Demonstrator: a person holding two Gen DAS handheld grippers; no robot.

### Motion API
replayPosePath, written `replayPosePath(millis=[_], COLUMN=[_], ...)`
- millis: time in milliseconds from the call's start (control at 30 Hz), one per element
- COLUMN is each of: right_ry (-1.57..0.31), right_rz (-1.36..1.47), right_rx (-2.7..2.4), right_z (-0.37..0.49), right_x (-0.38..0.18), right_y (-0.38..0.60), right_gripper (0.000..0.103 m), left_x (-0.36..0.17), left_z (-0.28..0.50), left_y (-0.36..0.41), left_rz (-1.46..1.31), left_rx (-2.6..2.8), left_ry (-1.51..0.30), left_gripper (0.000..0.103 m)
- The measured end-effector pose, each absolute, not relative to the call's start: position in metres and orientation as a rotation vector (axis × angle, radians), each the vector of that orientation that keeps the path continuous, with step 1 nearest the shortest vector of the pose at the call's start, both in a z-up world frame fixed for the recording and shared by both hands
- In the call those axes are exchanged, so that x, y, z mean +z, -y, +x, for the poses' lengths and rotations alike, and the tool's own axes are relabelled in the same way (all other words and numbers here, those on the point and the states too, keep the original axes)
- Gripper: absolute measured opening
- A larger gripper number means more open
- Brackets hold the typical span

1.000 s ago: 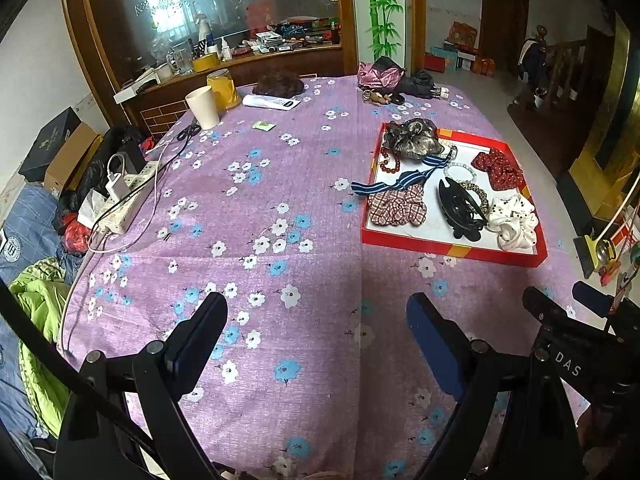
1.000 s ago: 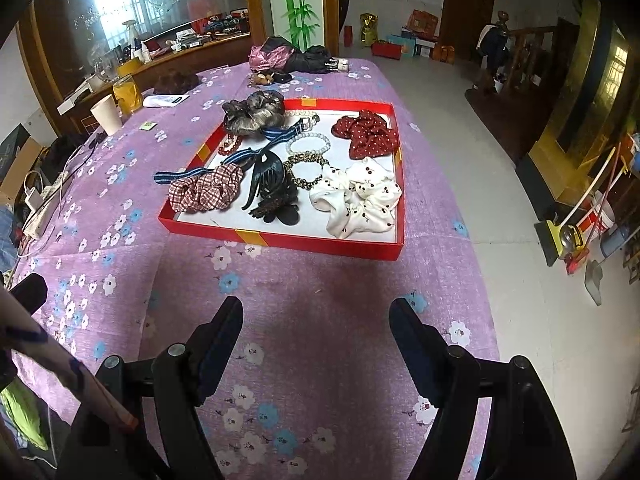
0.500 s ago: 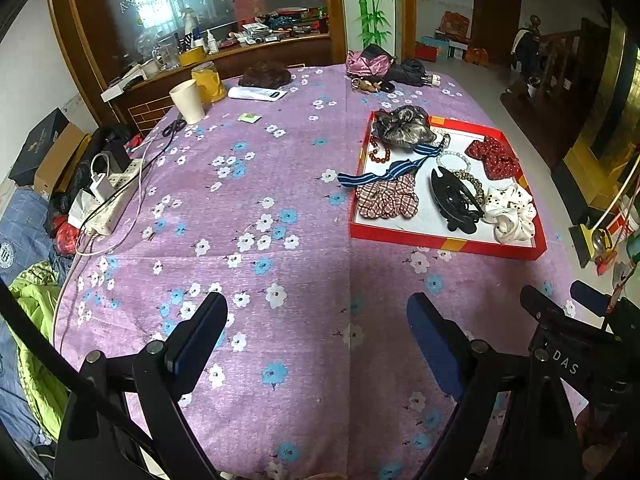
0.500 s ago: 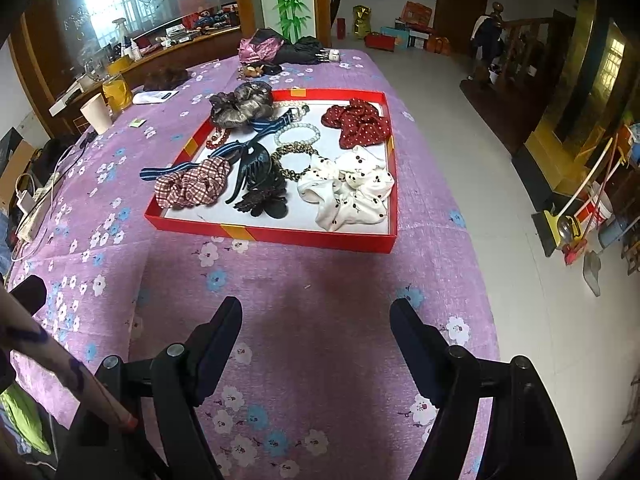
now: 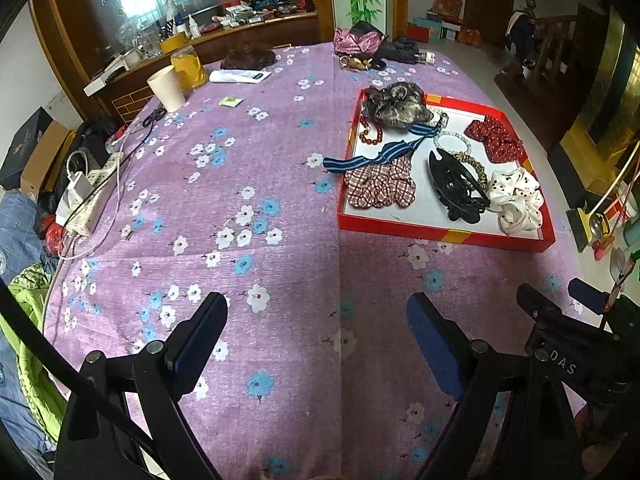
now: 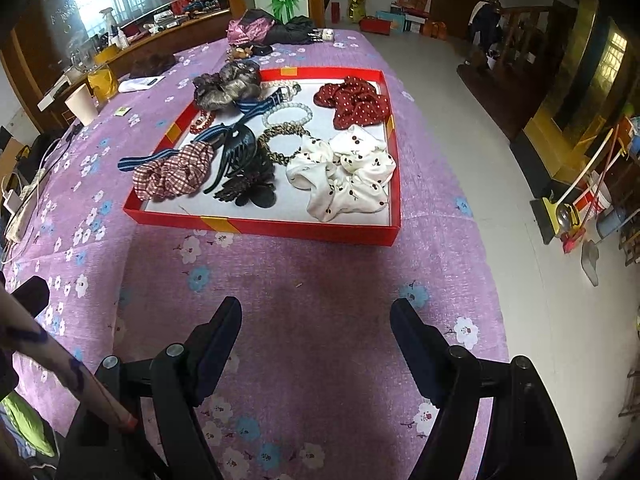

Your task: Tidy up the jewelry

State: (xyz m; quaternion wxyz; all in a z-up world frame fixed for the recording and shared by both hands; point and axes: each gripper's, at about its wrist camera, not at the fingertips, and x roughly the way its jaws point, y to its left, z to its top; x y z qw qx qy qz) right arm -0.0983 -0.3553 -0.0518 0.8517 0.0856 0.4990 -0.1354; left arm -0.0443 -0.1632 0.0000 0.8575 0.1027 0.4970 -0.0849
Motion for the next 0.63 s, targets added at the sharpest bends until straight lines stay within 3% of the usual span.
replayPosePath(millis=[633], right_ry=[-1.111], right_rz=[0.181], right_rx=[-0.291], right_z=[-0.087], right_x=[-0.069], right_y=[0.364], right_gripper=[0.08], left_x=[-0.023], left_z=[-0.028], left_y=[0.174], left_rz=[0.215], left_rx=[-0.203], left_ry=[-1.117], left_gripper=[0.09])
